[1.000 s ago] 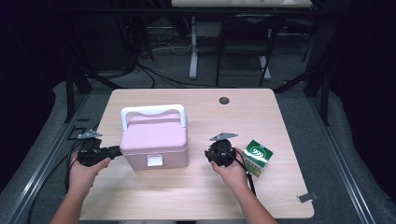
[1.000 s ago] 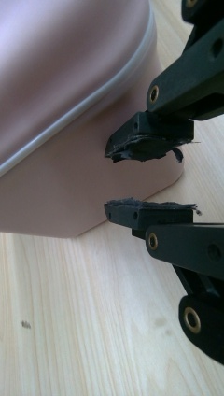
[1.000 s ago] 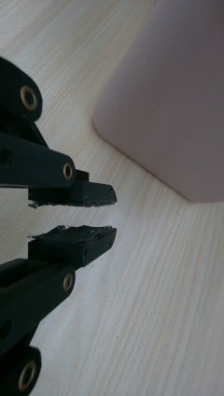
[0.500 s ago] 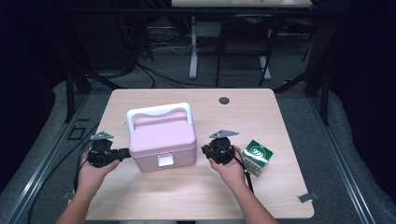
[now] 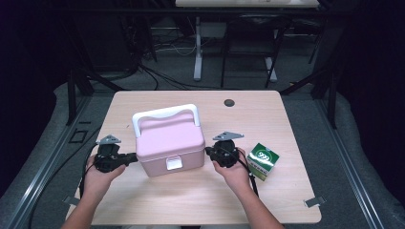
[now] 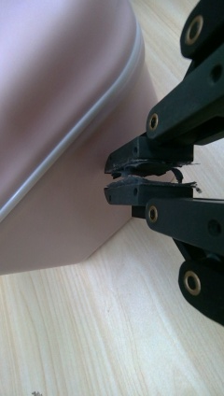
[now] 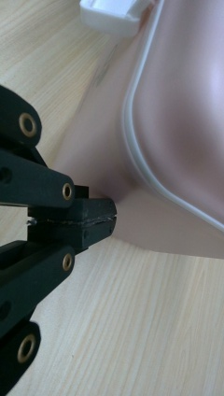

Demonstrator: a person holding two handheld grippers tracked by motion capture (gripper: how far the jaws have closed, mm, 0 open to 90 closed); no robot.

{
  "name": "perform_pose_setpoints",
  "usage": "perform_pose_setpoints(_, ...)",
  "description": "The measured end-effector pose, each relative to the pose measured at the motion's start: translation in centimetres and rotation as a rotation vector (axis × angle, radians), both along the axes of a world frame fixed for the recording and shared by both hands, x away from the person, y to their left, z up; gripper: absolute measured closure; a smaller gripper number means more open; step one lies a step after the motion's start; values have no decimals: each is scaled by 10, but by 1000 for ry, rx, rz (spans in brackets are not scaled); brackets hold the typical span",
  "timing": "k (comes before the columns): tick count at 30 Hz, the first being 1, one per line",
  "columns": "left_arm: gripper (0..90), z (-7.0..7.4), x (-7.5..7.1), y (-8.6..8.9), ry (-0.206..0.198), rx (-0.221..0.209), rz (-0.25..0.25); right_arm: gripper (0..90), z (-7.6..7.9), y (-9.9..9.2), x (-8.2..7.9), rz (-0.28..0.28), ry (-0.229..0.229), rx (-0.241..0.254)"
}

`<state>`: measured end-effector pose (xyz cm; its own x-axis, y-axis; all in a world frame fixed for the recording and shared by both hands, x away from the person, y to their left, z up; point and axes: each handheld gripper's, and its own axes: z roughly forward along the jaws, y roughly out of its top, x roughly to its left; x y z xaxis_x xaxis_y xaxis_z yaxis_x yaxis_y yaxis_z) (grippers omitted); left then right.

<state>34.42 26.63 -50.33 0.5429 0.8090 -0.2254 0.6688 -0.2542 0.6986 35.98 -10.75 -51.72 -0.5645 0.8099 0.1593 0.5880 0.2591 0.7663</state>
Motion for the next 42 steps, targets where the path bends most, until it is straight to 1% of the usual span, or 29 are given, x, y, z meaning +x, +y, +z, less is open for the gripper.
perform_pose_setpoints(3,893,0,-1,-2,-2,4,-2,900,1,1,-3,3,1,-8)
perform_pose_setpoints(6,899,0,-2,-3,-9,8,3,900,2,2,-5,-3,-8,-21)
perform_pose_setpoints(8,900,1,-2,-3,-9,9,6,900,4,2,-8,8,5,-27)
perform_pose_setpoints(9,900,1,-3,-4,4,-7,-11,900,4,3,-10,12,11,-30)
perform_pose_setpoints(10,900,0,-3,-5,24,-61,-57,886,4,4,-11,29,21,-25)
perform_pose_setpoints(11,886,0,-3,-5,24,-61,-57,886,4,4,-11,29,21,-25)
perform_pose_setpoints(12,886,0,-2,-8,51,-141,-111,859,4,7,-12,101,46,60)
perform_pose_setpoints(13,821,3,-6,-24,44,-81,-99,900,4,20,-15,128,41,45)
perform_pose_setpoints(14,819,3,-6,-24,44,-81,-99,900,4,20,-15,128,41,45)
perform_pose_setpoints(15,819,5,-10,-33,38,-13,-101,900,5,27,-18,94,-19,-76)
perform_pose_setpoints(16,825,5,-12,-38,38,4,-104,888,6,28,-19,65,40,-126)
perform_pose_setpoints(17,824,5,-12,-38,38,4,-104,888,6,28,-19,65,40,-126)
perform_pose_setpoints(18,824,4,-12,-40,40,1,-115,889,5,24,-18,66,59,-95)
perform_pose_setpoints(19,818,3,-11,-40,39,1,-116,891,3,18,-16,68,58,-74)
perform_pose_setpoints(21,817,0,-8,-39,49,-1,-109,896,0,7,-10,19,71,-68)
perform_pose_setpoints(23,818,-3,-6,-36,52,-7,-86,895,-1,4,-7,17,74,-59)
perform_pose_setpoints(24,817,-4,-4,-34,61,-14,-83,895,-1,0,-5,3,69,-60)
perform_pose_setpoints(25,831,-4,-2,-31,59,-19,-66,894,-1,-6,0,-35,60,-64)
perform_pose_setpoints(28,851,-4,0,-29,55,-23,-58,898,0,-14,5,-60,48,-58)
perform_pose_setpoints(29,865,-3,2,-28,53,-23,-54,900,3,-21,12,-88,34,-55)
perform_pose_setpoints(30,865,-3,4,-27,51,-30,-46,900,3,-21,12,-88,34,-55)
perform_pose_setpoints(31,878,-2,8,-26,46,-33,-36,900,6,-26,20,-107,29,-45)
perform_pose_setpoints(32,881,-2,8,-26,46,-33,-36,900,6,-26,20,-107,29,-45)
perform_pose_setpoints(33,889,0,11,-27,38,-44,-31,900,10,-30,29,-115,17,-55)
perform_pose_setpoints(34,891,0,11,-27,38,-44,-31,900,10,-30,29,-115,17,-55)
perform_pose_setpoints(35,891,1,13,-28,37,-41,-29,900,13,-32,38,-134,4,-72)
perform_pose_setpoints(36,894,3,16,-30,33,-23,-15,900,15,-34,42,-143,-6,-74)
perform_pose_setpoints(38,895,4,18,-29,31,-17,-4,900,17,-36,50,-144,-9,-56)
perform_pose_setpoints(42,896,6,25,-24,32,-32,14,900,20,-36,60,-127,-16,-39)
